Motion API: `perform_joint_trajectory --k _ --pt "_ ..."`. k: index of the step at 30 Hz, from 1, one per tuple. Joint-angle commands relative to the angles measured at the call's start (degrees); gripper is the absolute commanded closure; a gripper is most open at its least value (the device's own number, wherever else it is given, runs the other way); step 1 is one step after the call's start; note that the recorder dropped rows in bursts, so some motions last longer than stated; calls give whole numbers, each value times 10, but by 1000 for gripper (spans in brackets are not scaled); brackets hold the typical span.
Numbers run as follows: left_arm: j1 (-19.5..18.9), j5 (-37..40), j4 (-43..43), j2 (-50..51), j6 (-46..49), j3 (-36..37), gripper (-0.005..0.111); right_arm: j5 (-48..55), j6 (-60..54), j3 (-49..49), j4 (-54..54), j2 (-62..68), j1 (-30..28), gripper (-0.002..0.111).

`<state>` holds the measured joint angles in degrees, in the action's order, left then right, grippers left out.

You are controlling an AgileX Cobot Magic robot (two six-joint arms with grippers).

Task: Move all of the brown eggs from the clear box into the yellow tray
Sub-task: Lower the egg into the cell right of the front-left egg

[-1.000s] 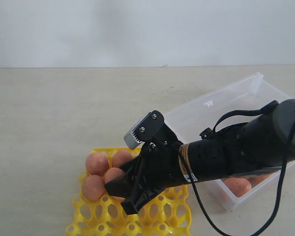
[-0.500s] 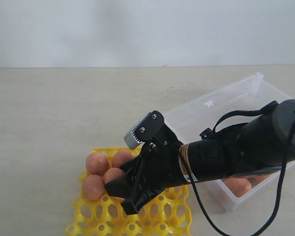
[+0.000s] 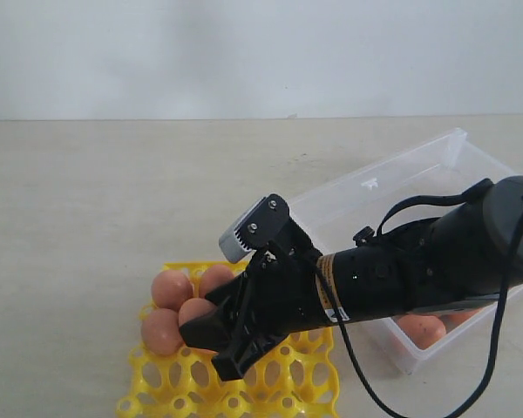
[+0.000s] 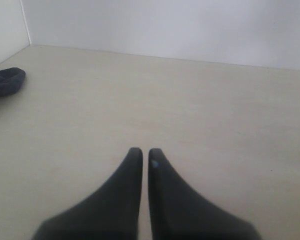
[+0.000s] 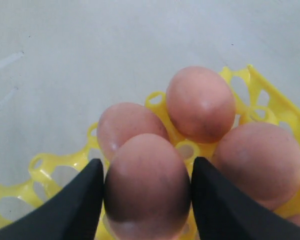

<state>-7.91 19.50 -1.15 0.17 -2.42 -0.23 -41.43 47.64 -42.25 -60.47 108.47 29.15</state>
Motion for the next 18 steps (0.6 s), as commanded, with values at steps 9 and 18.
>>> perform_joint_trajectory --k 9,18 --pt "5 -2 0 -2 2 2 103 -4 -3 -1 -16 0 2 63" --pt "5 -2 0 -2 2 2 103 -1 -3 -1 -19 0 2 63"
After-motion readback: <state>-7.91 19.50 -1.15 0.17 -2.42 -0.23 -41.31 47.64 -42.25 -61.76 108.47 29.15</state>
